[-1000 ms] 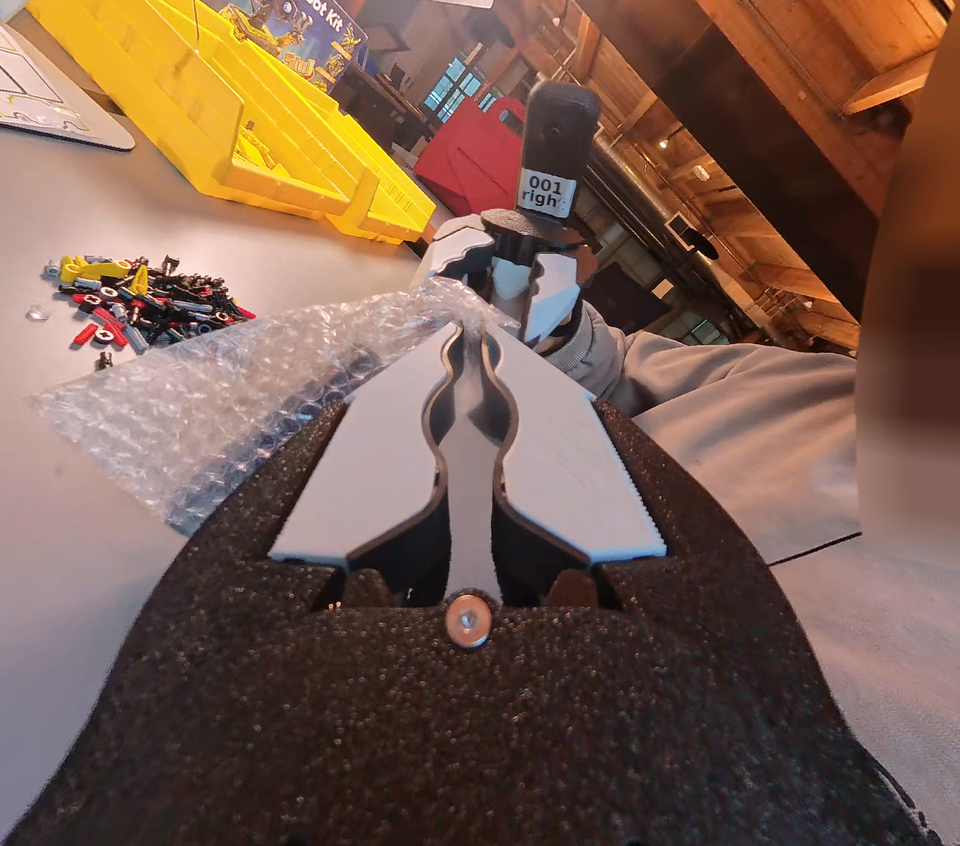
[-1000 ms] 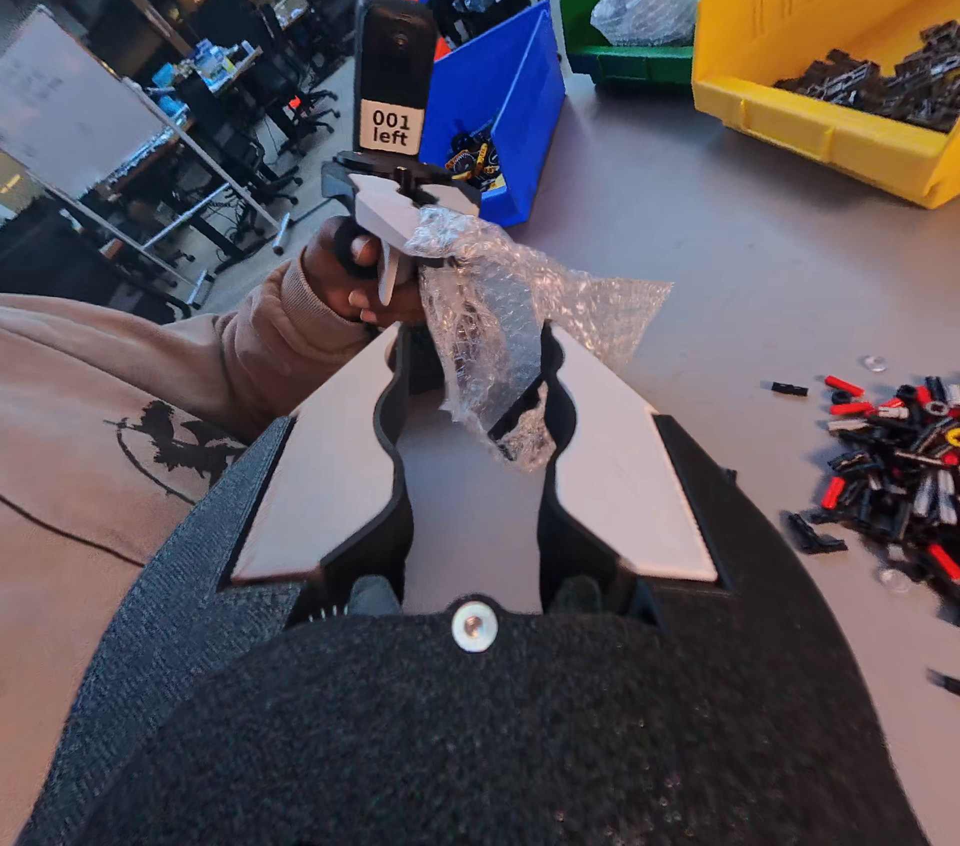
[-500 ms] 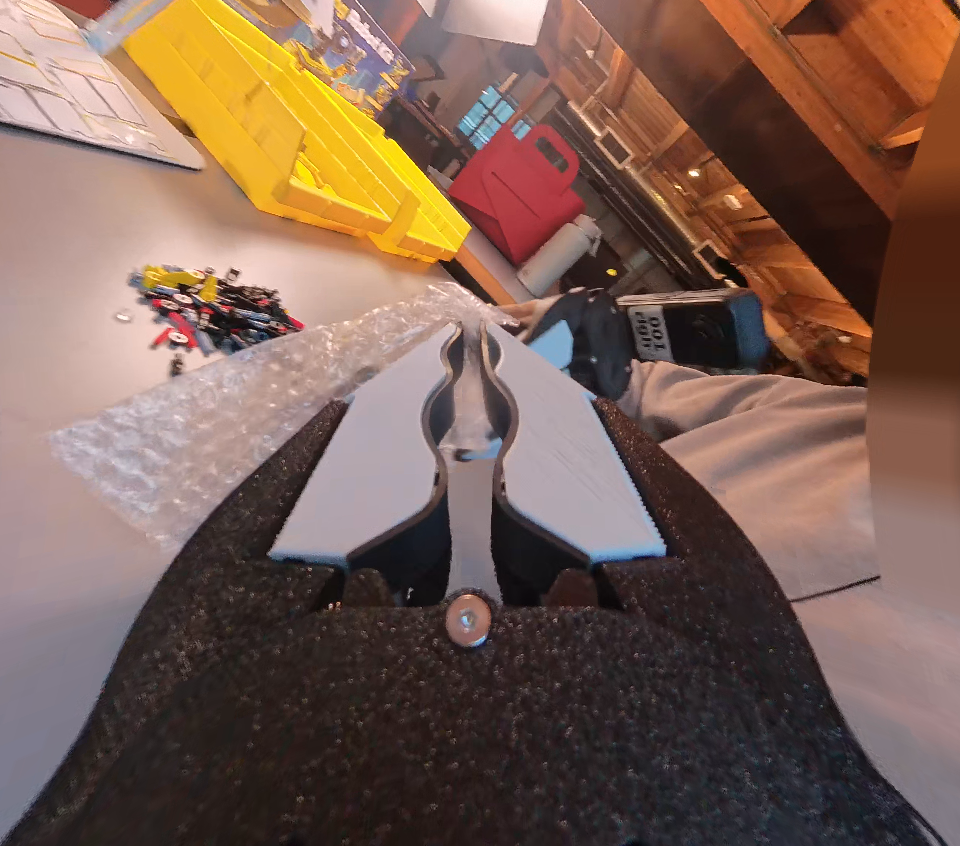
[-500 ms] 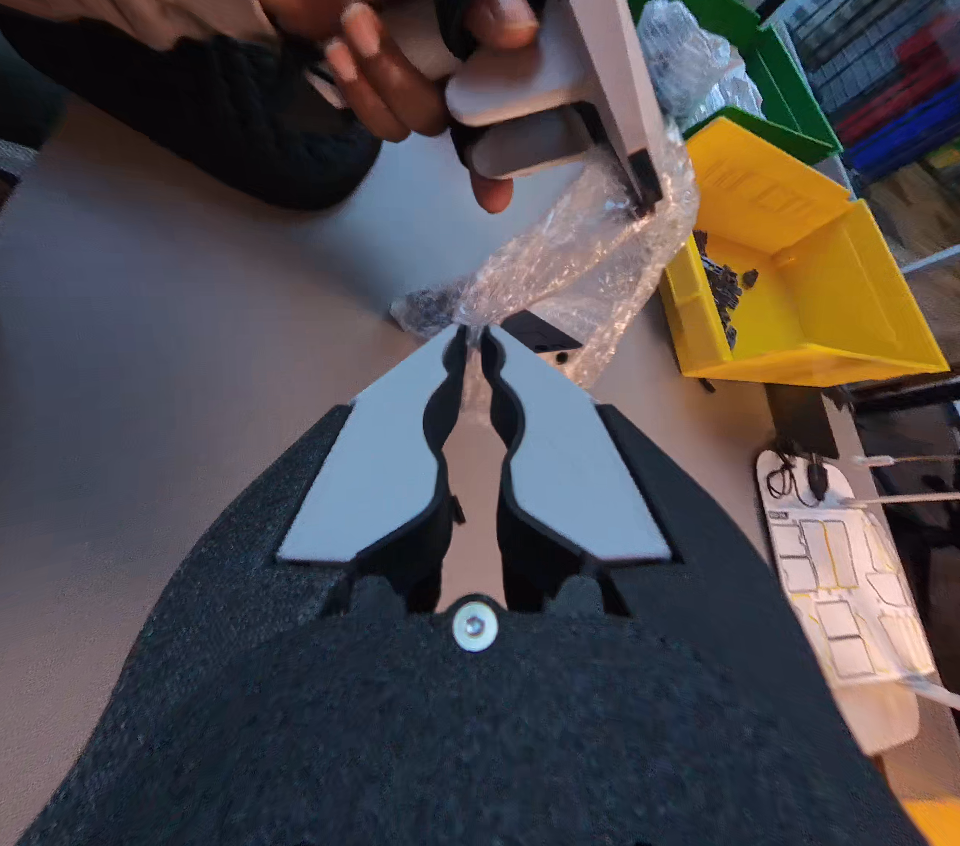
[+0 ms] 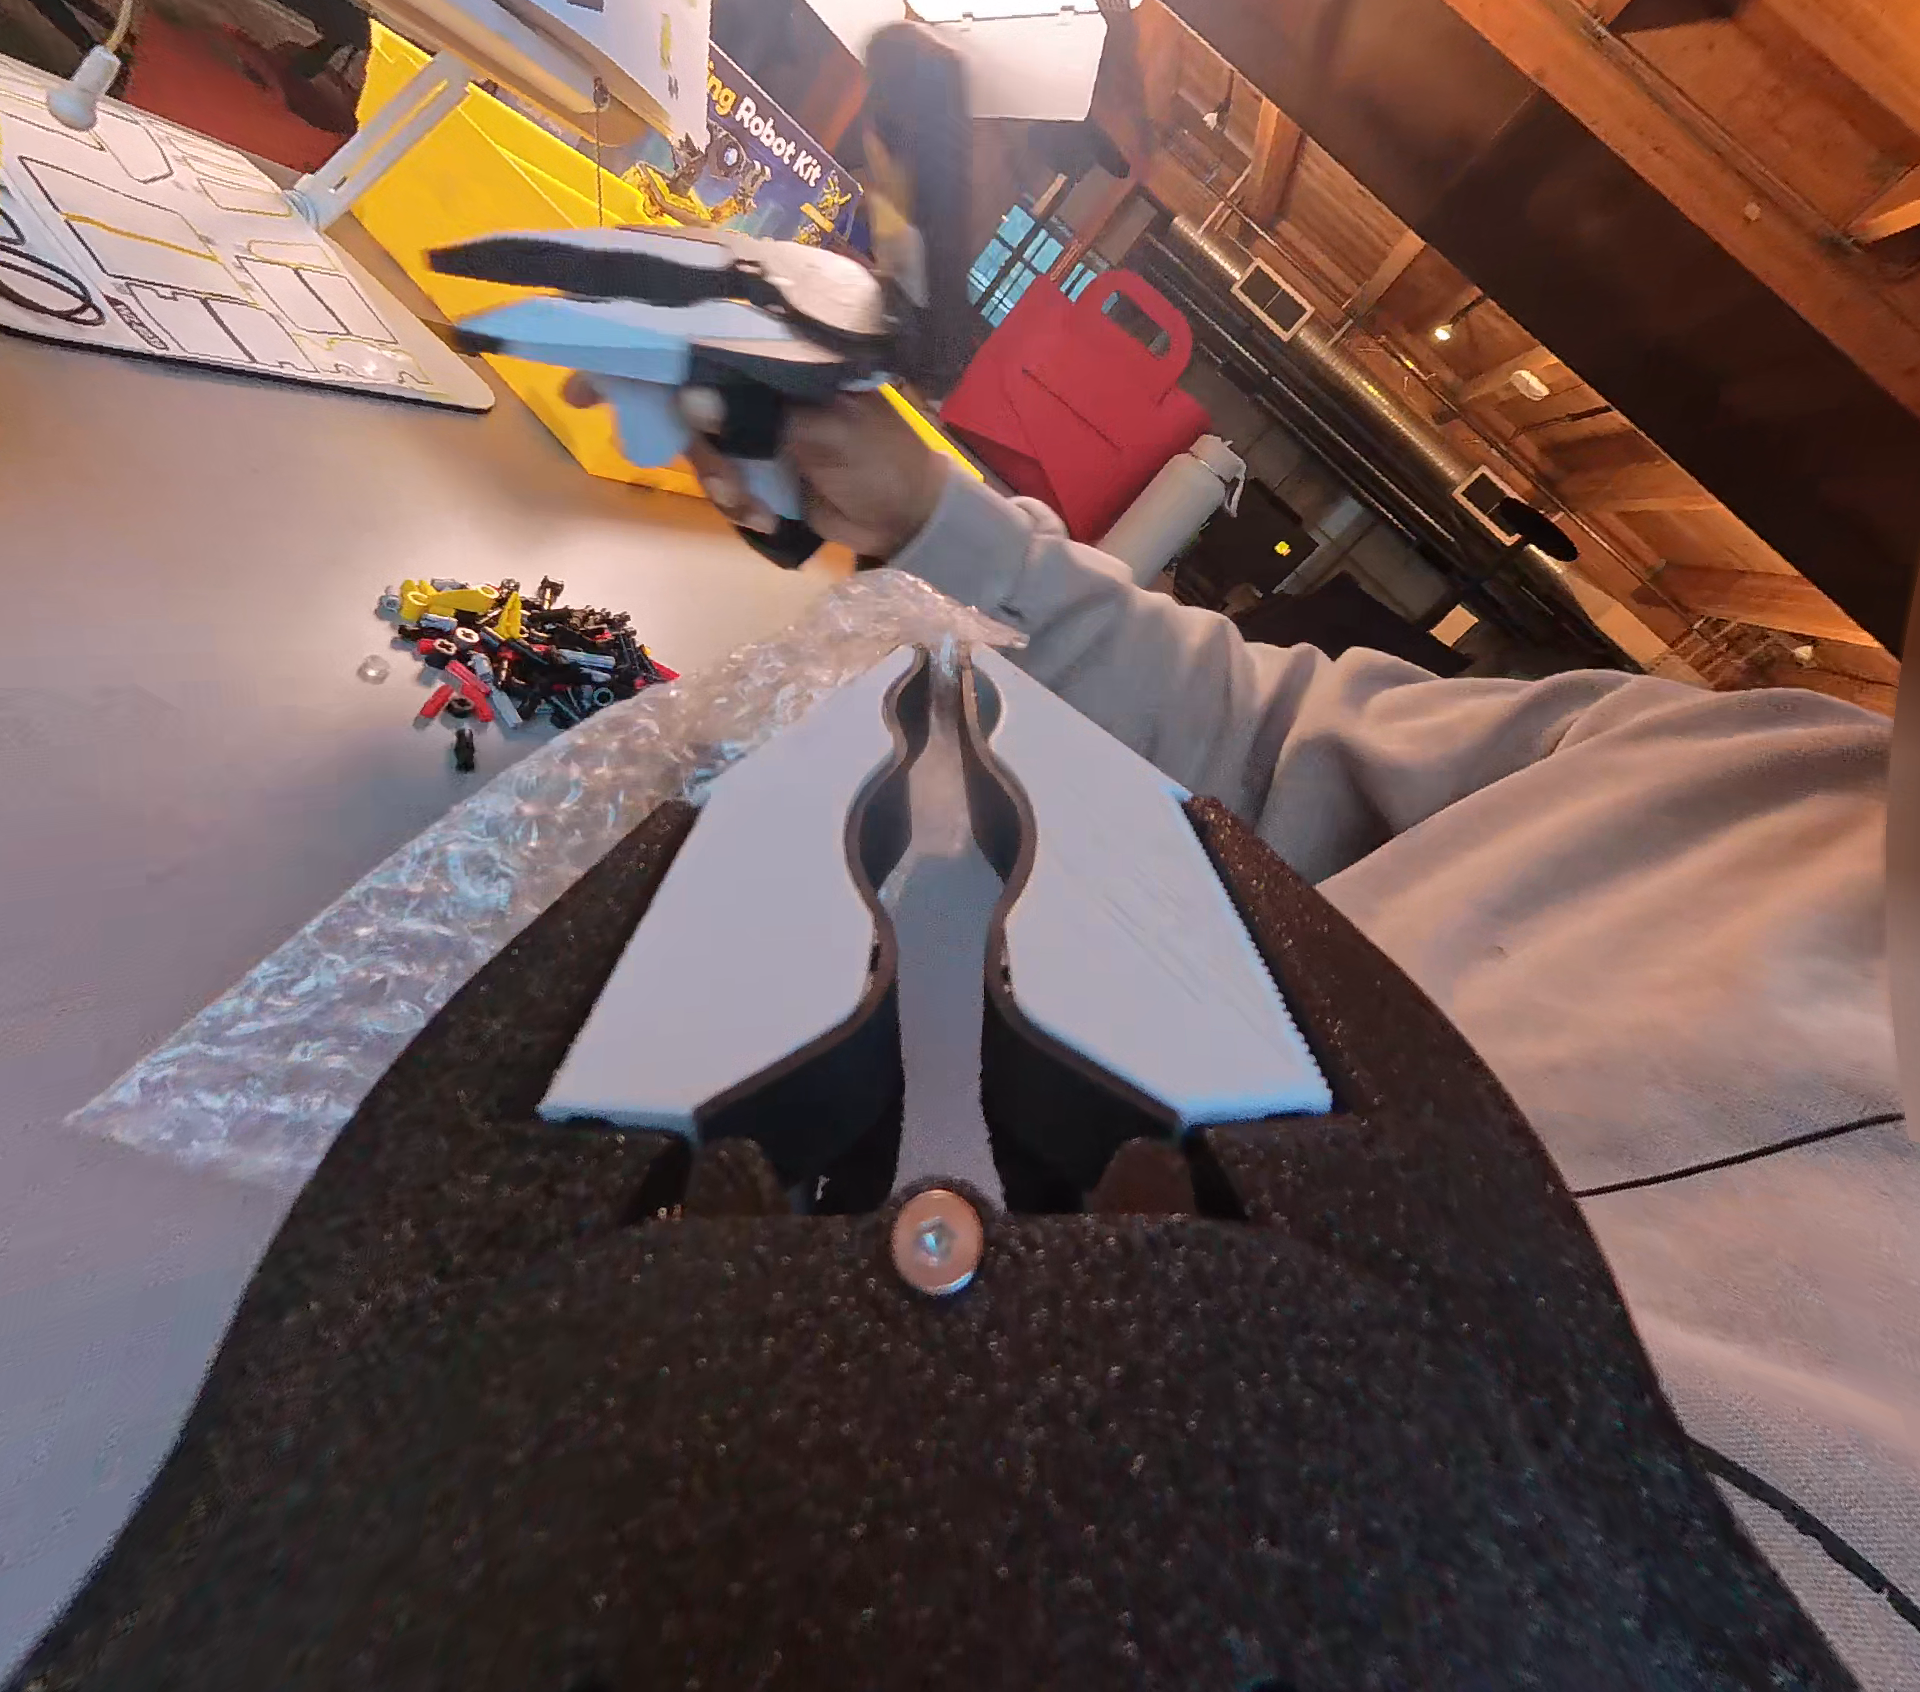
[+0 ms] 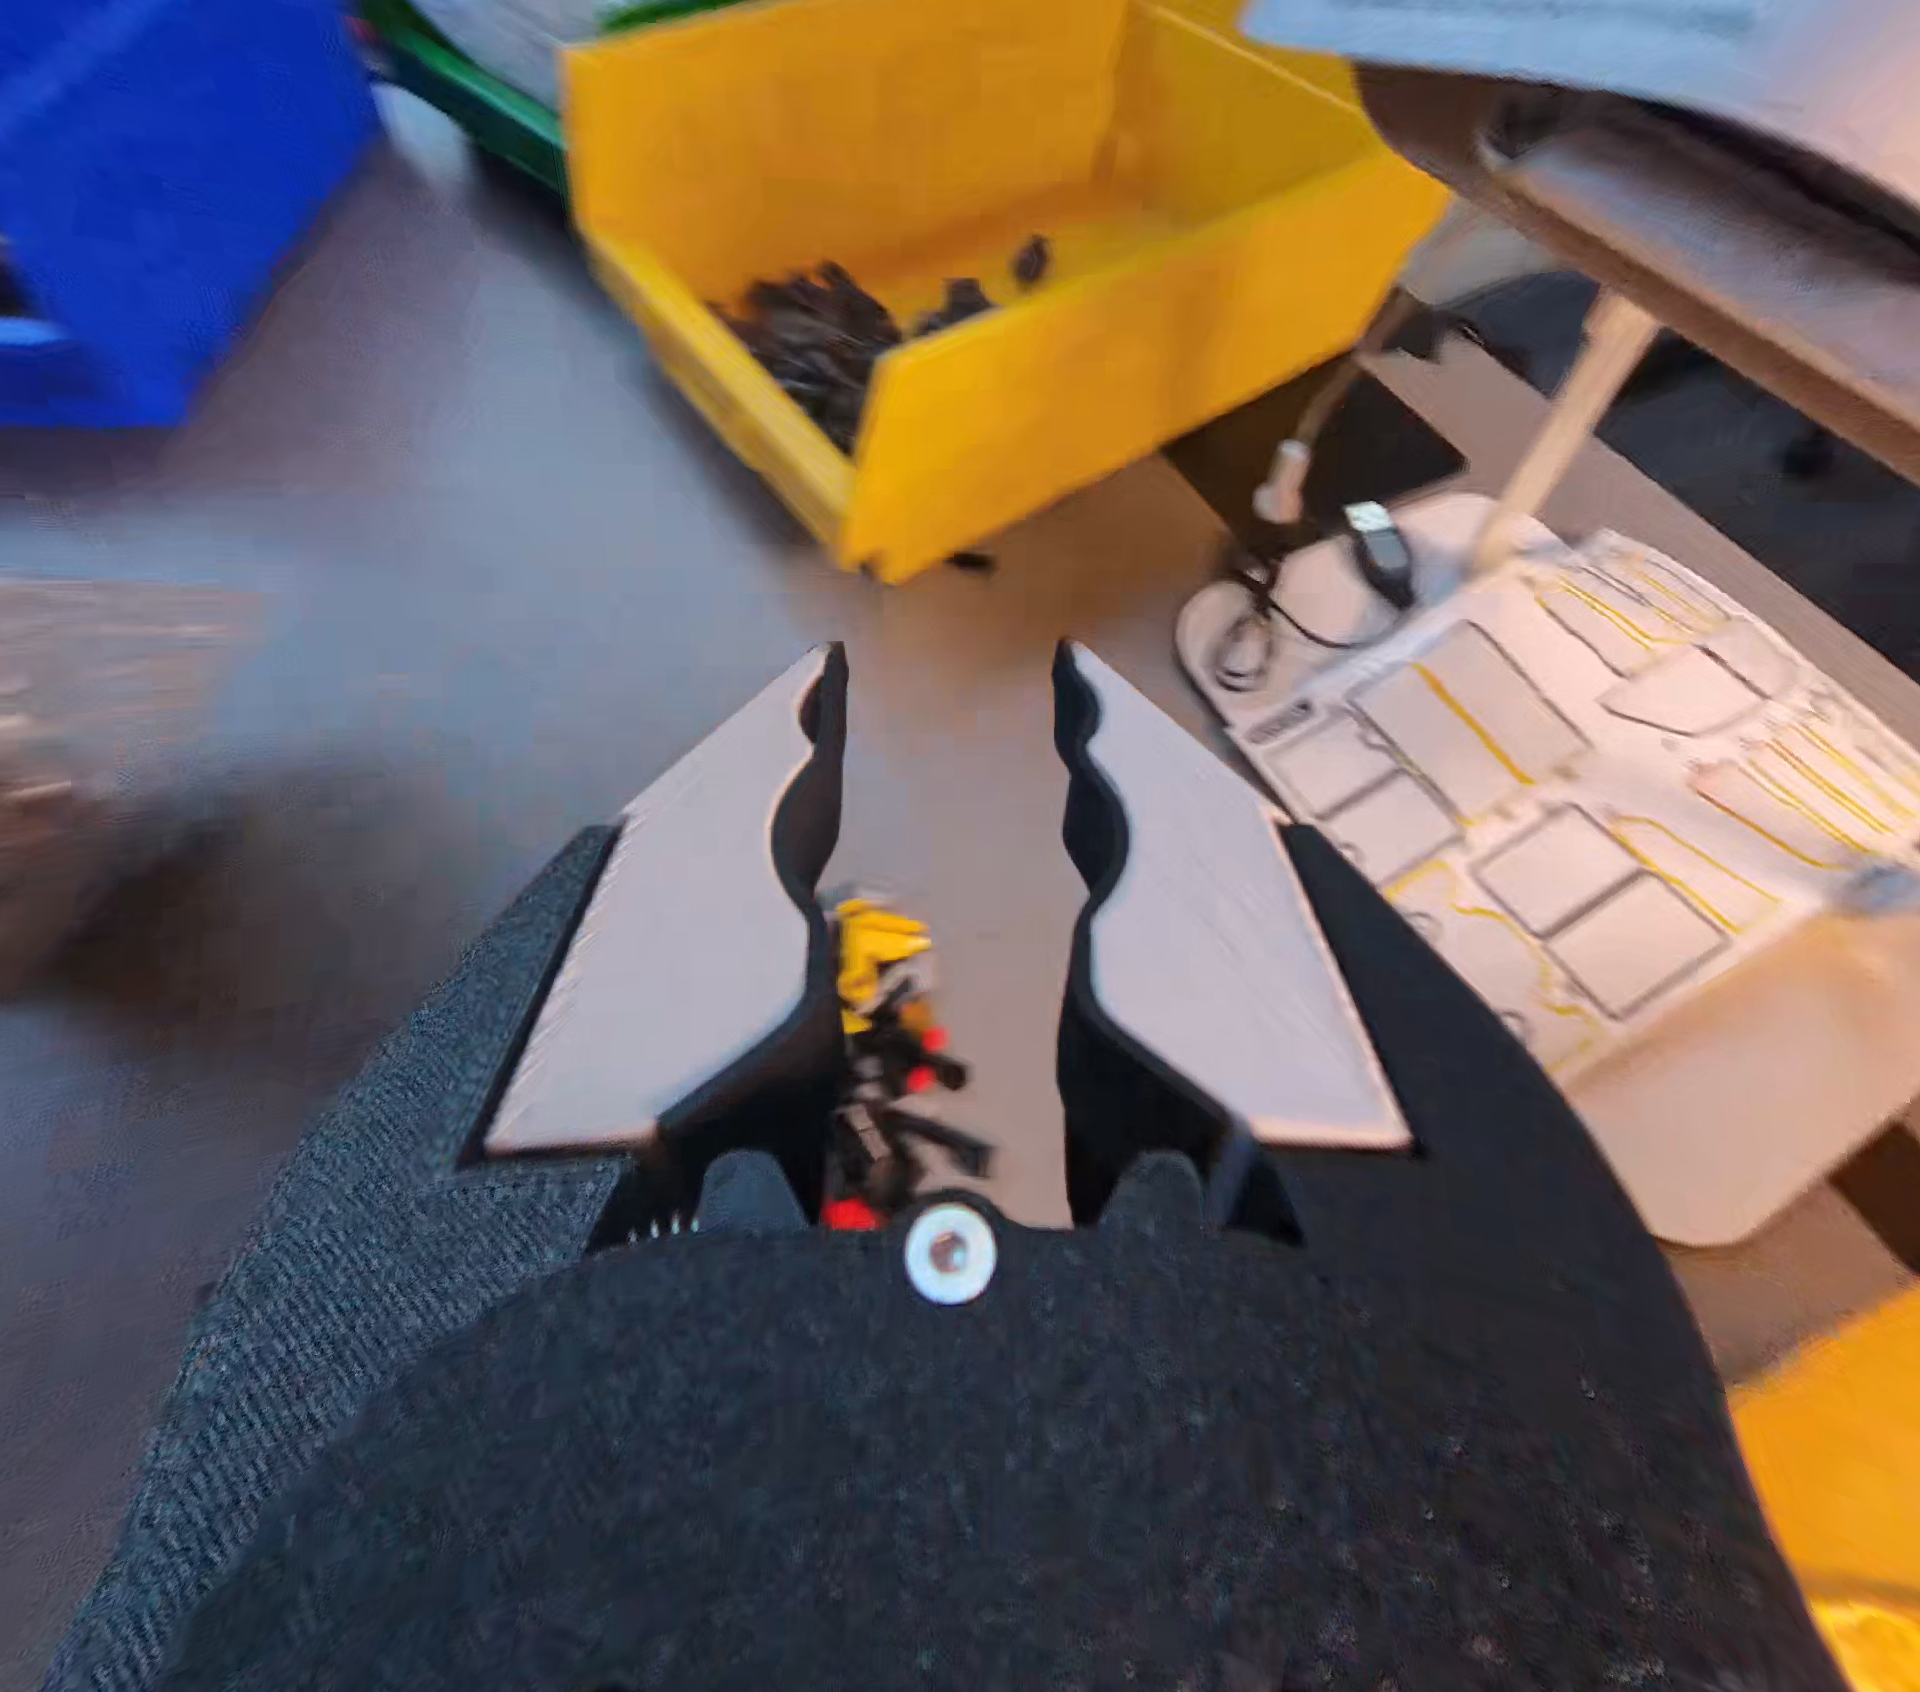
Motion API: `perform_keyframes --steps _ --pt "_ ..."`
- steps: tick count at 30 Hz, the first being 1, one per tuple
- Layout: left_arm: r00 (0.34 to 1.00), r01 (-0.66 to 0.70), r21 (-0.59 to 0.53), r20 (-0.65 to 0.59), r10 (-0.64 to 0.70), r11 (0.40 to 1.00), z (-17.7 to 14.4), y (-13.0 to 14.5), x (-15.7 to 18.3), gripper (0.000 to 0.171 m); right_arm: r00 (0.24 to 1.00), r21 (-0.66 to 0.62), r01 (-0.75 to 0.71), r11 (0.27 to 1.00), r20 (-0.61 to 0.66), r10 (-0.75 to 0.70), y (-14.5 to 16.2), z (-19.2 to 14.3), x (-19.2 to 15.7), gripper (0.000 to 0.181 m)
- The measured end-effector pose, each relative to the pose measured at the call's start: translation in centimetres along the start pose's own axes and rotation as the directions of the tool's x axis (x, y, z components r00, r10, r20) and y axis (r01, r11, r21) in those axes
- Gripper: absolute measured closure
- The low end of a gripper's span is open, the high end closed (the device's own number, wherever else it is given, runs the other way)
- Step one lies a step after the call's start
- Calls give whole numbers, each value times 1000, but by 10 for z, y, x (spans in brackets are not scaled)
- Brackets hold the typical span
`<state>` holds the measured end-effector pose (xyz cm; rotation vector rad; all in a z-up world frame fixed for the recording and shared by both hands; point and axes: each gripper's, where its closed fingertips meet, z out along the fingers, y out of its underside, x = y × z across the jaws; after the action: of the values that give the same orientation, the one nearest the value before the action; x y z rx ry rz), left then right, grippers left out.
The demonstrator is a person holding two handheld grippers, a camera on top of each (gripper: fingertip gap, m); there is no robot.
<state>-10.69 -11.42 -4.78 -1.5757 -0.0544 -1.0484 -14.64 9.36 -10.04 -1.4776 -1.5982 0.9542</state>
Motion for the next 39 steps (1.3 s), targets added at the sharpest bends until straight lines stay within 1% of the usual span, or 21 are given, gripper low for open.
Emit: perform_keyframes --steps 2,4,5,9,10,11,12,13,14,16,18,20,23,25,27,30,32,34,37,38,39 --pt "1000 -7 -9 -14 7 1000 0 1 3 170 995 -74 -36 997 -98 28 18 36 47 141" --pt "999 -16 -27 -33 15 999 0 4 7 170 987 -135 -78 988 -152 57 29 67 78 139" --pt "999 -25 -34 -37 24 999 0 6 9 170 980 -167 -97 981 -186 65 35 80 92 132" --pt "997 -54 -63 -64 50 996 0 12 15 170 976 -220 -136 966 -195 93 43 116 110 120" --pt "996 -60 -69 -71 55 996 -1 13 16 170 977 -236 -130 963 -196 84 45 120 112 121" --pt "995 -63 -73 -76 58 995 -1 14 16 170 979 -253 -120 960 -189 72 47 123 113 126" --pt "995 -62 -75 -82 56 995 0 15 16 170 979 -274 -95 957 -199 40 49 125 116 136" --pt "995 -61 -78 -87 54 995 0 15 16 170 978 -310 -57 949 -210 -9 53 125 118 149" --pt "994 -60 -80 -91 53 995 1 15 16 169 981 -316 -50 947 -196 -14 52 125 116 165" --pt "994 -59 -78 -91 52 995 1 15 15 170 983 -339 -39 940 -181 -25 54 123 114 176" --pt "996 -54 -68 -81 48 996 1 13 12 170 987 -339 -31 940 -157 -24 55 116 106 179" --pt "996 -51 -63 -73 47 997 0 12 11 170 992 -315 -21 949 -124 -19 52 100 90 179" --pt "997 -50 -64 -69 46 997 0 12 11 170 1000 -227 21 974 -17 -26 36 63 46 179" --pt "997 -44 -65 -69 40 997 1 11 11 170 994 -146 44 988 108 -28 19 30 4 179" --pt "997 -34 -71 -76 29 997 3 11 12 170 968 -49 24 999 250 -11 -4 -9 -42 179" --pt "991 32 -76 -125 -41 997 9 12 15 170 890 94 -67 993 456 17 -51 -74 -107 179" --pt "979 92 -69 -174 -103 993 14 11 18 170 799 153 -147 977 601 26 -79 -115 -148 179" --pt "959 145 -57 -236 -154 988 18 10 26 170 715 194 -211 958 699 16 -99 -148 -178 179" --pt "928 194 -47 -313 -199 980 21 7 37 170 616 180 -298 938 786 45 -104 -169 -204 179" --pt "918 209 -47 -334 -213 977 20 7 39 170 606 162 -312 936 793 65 -97 -167 -207 179" --pt "909 231 -50 -345 -234 972 20 8 38 170 623 152 -308 939 778 78 -87 -160 -207 179"
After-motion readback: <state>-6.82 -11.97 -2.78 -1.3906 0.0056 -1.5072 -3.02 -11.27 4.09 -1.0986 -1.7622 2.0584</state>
